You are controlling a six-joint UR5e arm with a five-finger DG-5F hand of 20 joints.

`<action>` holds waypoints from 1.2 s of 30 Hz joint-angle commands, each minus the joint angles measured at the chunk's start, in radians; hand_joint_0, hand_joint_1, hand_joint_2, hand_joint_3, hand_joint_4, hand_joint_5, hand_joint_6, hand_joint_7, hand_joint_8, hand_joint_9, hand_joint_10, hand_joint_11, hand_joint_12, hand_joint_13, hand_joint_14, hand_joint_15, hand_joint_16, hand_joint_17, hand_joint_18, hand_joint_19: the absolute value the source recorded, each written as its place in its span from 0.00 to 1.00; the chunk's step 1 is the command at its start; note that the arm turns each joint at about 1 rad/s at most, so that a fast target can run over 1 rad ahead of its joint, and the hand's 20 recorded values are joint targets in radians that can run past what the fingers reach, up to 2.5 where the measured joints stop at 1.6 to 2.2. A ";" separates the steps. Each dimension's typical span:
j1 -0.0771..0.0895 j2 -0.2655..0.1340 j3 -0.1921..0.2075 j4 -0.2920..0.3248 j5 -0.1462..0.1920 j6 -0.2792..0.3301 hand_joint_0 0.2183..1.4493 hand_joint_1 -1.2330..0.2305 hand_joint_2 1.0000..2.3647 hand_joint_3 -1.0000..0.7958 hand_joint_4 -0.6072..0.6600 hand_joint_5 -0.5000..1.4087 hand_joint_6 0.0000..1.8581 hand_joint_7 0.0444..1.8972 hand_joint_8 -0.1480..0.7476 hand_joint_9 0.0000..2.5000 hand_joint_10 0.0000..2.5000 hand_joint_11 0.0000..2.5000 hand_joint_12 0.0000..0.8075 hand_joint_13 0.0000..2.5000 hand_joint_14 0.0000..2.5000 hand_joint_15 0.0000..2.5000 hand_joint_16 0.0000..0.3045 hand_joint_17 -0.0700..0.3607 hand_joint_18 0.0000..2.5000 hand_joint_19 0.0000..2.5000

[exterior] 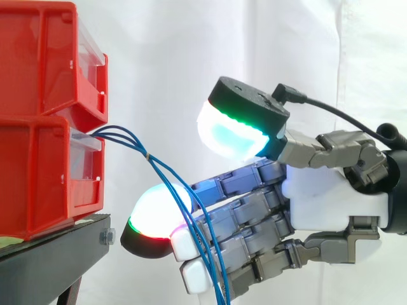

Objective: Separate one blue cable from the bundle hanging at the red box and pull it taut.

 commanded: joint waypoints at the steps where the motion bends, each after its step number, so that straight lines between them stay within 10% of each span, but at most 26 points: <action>1: -0.001 0.002 0.003 -0.014 -0.022 0.003 0.33 0.41 0.00 0.31 0.72 0.19 0.27 0.54 0.57 0.35 0.00 0.20 0.39 0.38 0.01 0.20 0.10 0.32 0.27 0.17; 16: -0.013 0.009 0.009 -0.026 -0.077 0.009 0.33 0.41 0.00 0.30 0.66 0.20 0.28 0.63 0.58 0.36 0.01 0.21 0.41 0.39 0.01 0.20 0.10 0.32 0.28 0.17; 26: -0.022 0.018 0.010 -0.026 -0.077 0.009 0.35 0.33 0.00 0.29 0.63 0.17 0.42 0.42 0.57 0.36 0.00 0.22 0.40 0.39 0.01 0.21 0.10 0.32 0.29 0.18; 36: -0.028 0.031 0.010 -0.066 -0.079 0.009 0.33 0.37 0.00 0.30 0.61 0.17 0.48 0.43 0.57 0.37 0.00 0.25 0.41 0.40 0.01 0.22 0.10 0.32 0.29 0.19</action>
